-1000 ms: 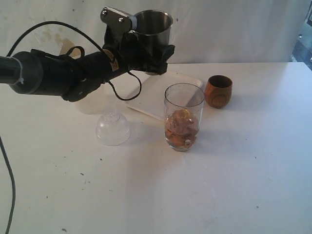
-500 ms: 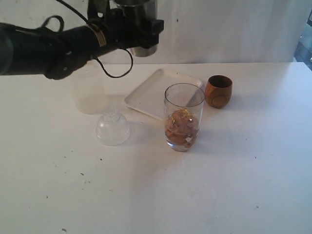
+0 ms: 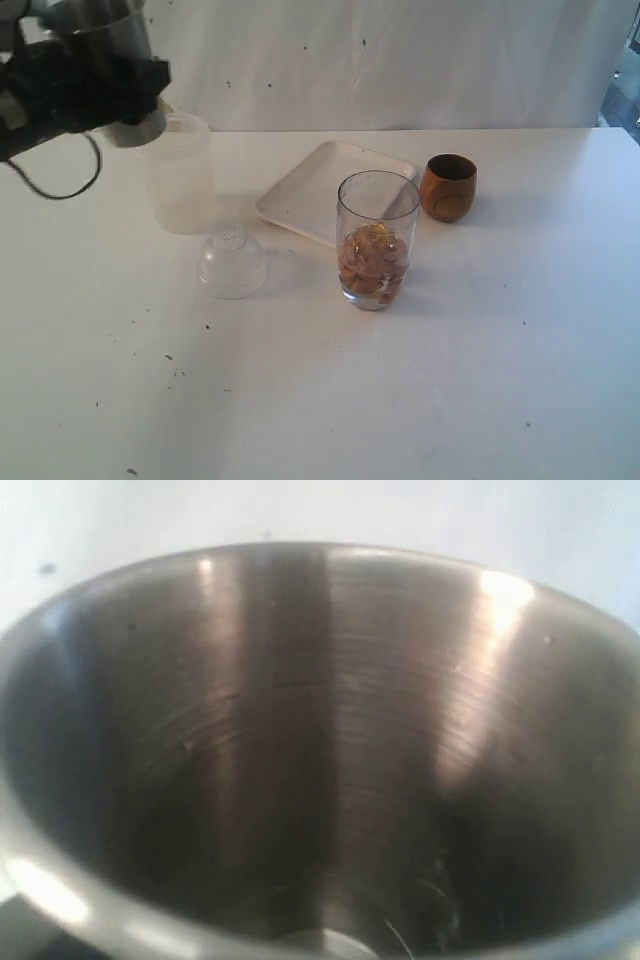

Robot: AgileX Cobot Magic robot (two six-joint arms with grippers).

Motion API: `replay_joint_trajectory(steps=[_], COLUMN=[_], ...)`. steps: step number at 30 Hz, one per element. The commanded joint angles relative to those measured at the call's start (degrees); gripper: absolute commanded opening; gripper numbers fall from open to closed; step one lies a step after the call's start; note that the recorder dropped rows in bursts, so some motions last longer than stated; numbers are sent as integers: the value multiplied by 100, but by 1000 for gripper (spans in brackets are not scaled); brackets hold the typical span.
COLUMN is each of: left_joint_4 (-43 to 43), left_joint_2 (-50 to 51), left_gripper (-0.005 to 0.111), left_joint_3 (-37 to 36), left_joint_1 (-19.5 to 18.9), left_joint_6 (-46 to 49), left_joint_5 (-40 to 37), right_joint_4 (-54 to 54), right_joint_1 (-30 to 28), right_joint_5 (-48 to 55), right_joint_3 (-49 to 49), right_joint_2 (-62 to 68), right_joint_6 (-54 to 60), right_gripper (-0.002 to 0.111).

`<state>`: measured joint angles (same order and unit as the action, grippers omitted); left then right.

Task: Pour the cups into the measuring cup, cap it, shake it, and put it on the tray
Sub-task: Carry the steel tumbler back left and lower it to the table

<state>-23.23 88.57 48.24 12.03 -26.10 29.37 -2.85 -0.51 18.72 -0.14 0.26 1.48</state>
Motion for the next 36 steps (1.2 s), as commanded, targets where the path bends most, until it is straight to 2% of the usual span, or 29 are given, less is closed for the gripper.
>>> replay_joint_trajectory(steps=[1, 4, 8, 11, 17, 22, 24, 28, 31, 33, 36], left_joint_4=[487, 1029, 1123, 970, 1094, 1381, 1381, 1165, 1165, 1327, 1247], left_joint_2=[-295, -155, 362, 840, 1757, 2286, 2423, 2513, 2513, 2513, 2494], left_gripper=[0, 0, 0, 0, 0, 0, 3, 28, 59, 106, 105], left_joint_3=[-1122, -1841, -2318, -2346, -2346, -2251, -2175, -2074, -2066, -2079, -2138], left_joint_1=[-655, -962, -1032, -1032, -1032, -1032, -1032, -1032, -1032, -1044, -1069], left_joint_6=[325, 787, 1450, 1464, 1464, 1454, 1514, 1591, 1591, 1591, 1607], left_joint_5=[1032, 1790, 2450, 2802, 4059, 4059, 4059, 4059, 4059, 4059, 4059], right_joint_4=[-11, -11, -11, -11, -11, -11, -11, -11, -11, -11, -11], right_joint_1=[-33, -33, -33, -33, -33, -33, -33, -33, -33, -33, -33], right_joint_5=[-61, -61, -61, -61, -61, -61, -61, -61, -61, -61, -61], right_joint_3=[14, 14, 14, 14, 14, 14, 14, 14, 14, 14, 14], right_joint_2=[-26, -26, -26, -26, -26, -26, -26, -26, -26, -26, -26], right_joint_6=[-21, -21, -183, -183, -183, -183, -183, -183, -183, -183, -183], right_gripper=[0, 0, 0, 0, 0, 0, 0, 0, 0, 0, 0])
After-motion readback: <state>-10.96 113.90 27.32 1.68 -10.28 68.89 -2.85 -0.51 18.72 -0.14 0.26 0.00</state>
